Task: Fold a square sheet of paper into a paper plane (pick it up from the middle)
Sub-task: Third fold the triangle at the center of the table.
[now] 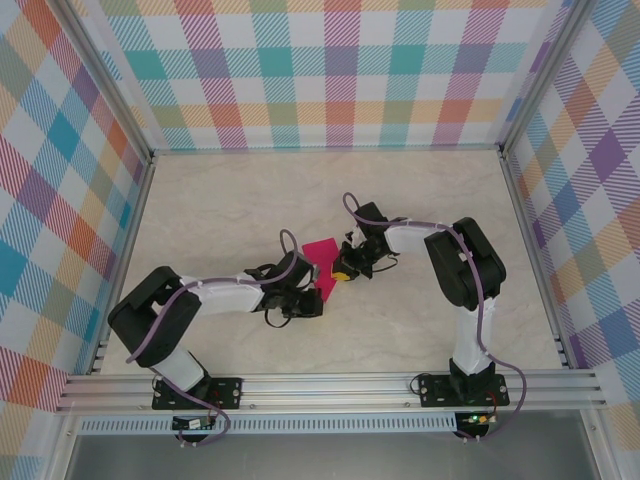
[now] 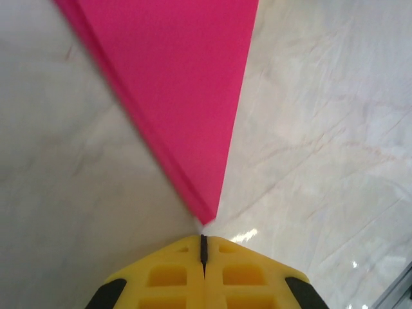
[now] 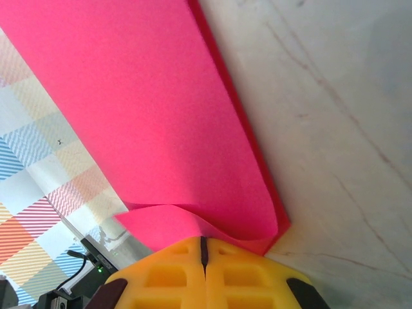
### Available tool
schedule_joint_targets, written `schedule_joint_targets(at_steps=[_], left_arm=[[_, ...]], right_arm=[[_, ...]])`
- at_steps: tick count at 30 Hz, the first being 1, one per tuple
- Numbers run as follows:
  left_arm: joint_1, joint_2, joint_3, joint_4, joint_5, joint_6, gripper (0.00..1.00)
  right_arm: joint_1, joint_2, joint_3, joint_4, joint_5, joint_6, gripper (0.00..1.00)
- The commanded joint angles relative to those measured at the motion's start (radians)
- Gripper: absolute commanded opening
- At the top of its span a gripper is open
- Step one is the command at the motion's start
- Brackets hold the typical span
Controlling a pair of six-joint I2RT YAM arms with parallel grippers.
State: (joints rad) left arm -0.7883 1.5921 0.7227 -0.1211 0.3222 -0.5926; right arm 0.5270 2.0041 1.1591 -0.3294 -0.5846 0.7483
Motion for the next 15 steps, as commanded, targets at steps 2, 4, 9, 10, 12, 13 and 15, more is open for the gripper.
schedule_joint_targets(at_steps=[2, 4, 9, 10, 12, 13, 15], left_arm=[[-0.014, -0.069, 0.118, -0.126, -0.059, 0.024, 0.00], [-0.015, -0.071, 0.170, -0.119, -0.127, -0.004, 0.00], [-0.012, -0.009, 0.247, -0.198, -0.335, -0.081, 0.00], [-0.011, 0.009, 0.258, -0.208, -0.357, -0.089, 0.00], [-0.009, 0.038, 0.278, -0.212, -0.386, -0.102, 0.00], [-0.008, 0.053, 0.290, -0.204, -0.388, -0.103, 0.00], [-0.007, 0.084, 0.313, -0.201, -0.397, -0.113, 0.00]], right_arm=[[0.007, 0.040, -0.064, -0.006, 0.107, 0.026, 0.00], [0.007, 0.001, -0.038, 0.014, 0.074, 0.034, 0.02], [-0.001, -0.093, 0.010, 0.030, 0.053, 0.053, 0.11], [-0.008, -0.111, 0.005, 0.032, 0.053, 0.058, 0.14], [-0.023, -0.144, -0.016, 0.034, 0.067, 0.062, 0.22], [-0.033, -0.160, -0.028, 0.033, 0.078, 0.059, 0.26], [-0.053, -0.184, -0.058, 0.037, 0.091, 0.055, 0.33]])
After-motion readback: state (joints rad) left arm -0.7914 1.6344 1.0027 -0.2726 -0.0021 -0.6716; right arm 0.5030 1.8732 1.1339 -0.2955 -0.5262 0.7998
